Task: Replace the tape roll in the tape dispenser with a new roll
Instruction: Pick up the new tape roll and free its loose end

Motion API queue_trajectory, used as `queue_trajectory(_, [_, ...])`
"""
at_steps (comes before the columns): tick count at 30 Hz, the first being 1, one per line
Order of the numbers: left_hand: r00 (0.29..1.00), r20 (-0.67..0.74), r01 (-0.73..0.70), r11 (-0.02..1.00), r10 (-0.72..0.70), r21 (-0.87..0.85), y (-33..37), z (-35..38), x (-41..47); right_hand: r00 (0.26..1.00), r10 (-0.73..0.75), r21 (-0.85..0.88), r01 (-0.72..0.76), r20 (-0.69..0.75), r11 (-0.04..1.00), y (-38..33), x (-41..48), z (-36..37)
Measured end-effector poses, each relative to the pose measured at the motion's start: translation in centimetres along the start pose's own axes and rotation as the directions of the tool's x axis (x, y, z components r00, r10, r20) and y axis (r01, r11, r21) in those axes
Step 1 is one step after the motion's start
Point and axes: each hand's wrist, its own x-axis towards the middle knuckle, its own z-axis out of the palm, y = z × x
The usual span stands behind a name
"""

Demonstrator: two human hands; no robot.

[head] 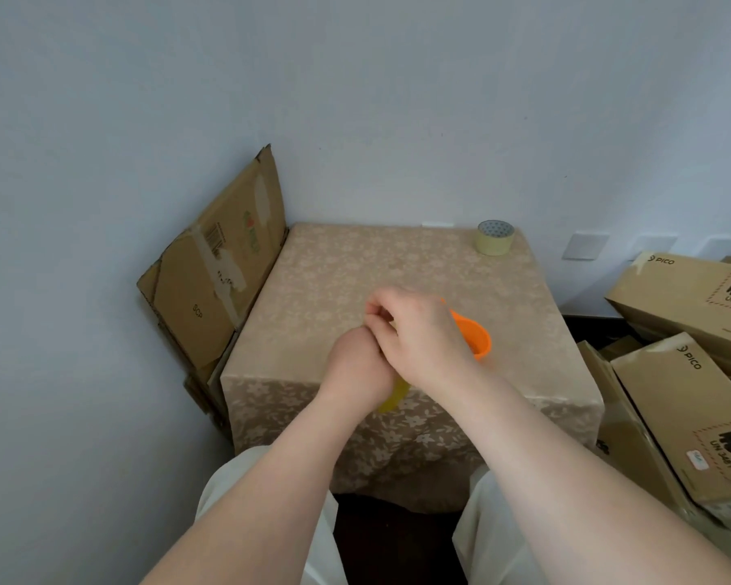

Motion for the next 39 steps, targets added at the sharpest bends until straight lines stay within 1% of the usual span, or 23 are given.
queue_trajectory(2, [0.995,0.003,0.093,0.970,-0.095,-0.225,-0.7,0.2,0.0,0.999,-0.027,0.031,0.026,0.027,0.999,-0.1,-0.3,0.1])
queue_trajectory(3, [0.988,0.022,0.148,0.923,-0.150,-0.354,-1.1,0.4,0.1,0.999,-0.029,0.059,0.027,0.032,0.998,-0.1,-0.4,0.2])
queue_trajectory(4, [0.981,0.043,0.188,0.880,-0.188,-0.437,-1.5,0.6,0.3,1.000,-0.009,0.094,0.006,0.025,0.996,0.0,-0.4,0.2])
queue_trajectory(6, [0.974,0.049,0.220,0.860,-0.223,-0.460,-2.0,0.9,0.5,0.997,0.075,0.156,-0.072,-0.012,0.985,0.6,0.1,0.0])
queue_trajectory(8, [0.964,0.018,0.241,0.847,-0.265,-0.475,-2.3,1.3,0.5,0.988,0.149,0.173,-0.139,-0.048,0.975,1.5,0.6,-0.3])
queue_trajectory(11, [0.950,0.027,0.264,0.754,-0.312,-0.601,-2.4,1.7,0.3,0.979,0.200,0.166,-0.189,-0.046,0.968,2.2,1.1,-0.6])
queue_trajectory(12, [0.951,0.042,0.261,0.728,-0.305,-0.634,-2.3,1.7,0.2,0.980,0.195,0.158,-0.187,-0.041,0.970,2.2,1.2,-0.6])
queue_trajectory(15, [0.969,0.116,0.235,0.673,-0.217,-0.702,-2.1,1.7,0.2,0.985,0.165,0.129,-0.157,-0.048,0.979,2.2,1.4,-0.4])
queue_trajectory(17, [0.973,0.134,0.225,0.647,-0.189,-0.728,-2.0,1.8,0.2,0.985,0.164,0.110,-0.157,-0.057,0.981,2.3,1.6,-0.4])
queue_trajectory(22, [0.973,0.122,0.216,0.604,-0.194,-0.767,-1.7,1.5,0.5,0.972,0.214,0.057,-0.209,-0.094,0.976,3.7,1.9,-0.1])
queue_trajectory(25, [0.969,0.104,0.222,0.606,-0.224,-0.764,-1.8,1.6,1.0,0.946,0.315,0.060,-0.311,-0.074,0.948,4.8,2.0,0.5])
queue_trajectory(29, [0.952,0.095,0.258,0.591,-0.292,-0.764,-2.2,1.9,1.8,0.871,0.490,0.103,-0.485,-0.031,0.869,6.4,1.8,0.7])
queue_trajectory(31, [0.942,0.089,0.271,0.574,-0.324,-0.773,-2.5,1.9,2.1,0.825,0.566,0.058,-0.565,0.011,0.823,7.7,1.5,1.0])
queue_trajectory(33, [0.937,0.079,0.269,0.561,-0.340,-0.782,-2.8,2.0,2.6,0.763,0.642,-0.023,-0.642,0.076,0.766,9.2,0.9,1.6])
queue_trajectory(35, [0.935,0.058,0.259,0.561,-0.351,-0.786,-3.0,2.2,3.0,0.704,0.693,-0.115,-0.684,0.153,0.720,10.3,0.1,2.2])
queue_trajectory(37, [0.932,0.051,0.259,0.561,-0.360,-0.786,-3.3,2.4,3.3,0.700,0.681,-0.182,-0.657,0.213,0.732,10.8,-0.7,2.6])
queue_trajectory(39, [0.930,0.053,0.264,0.564,-0.363,-0.783,-3.5,2.7,3.7,0.728,0.639,-0.191,-0.610,0.250,0.769,11.0,-1.4,3.0])
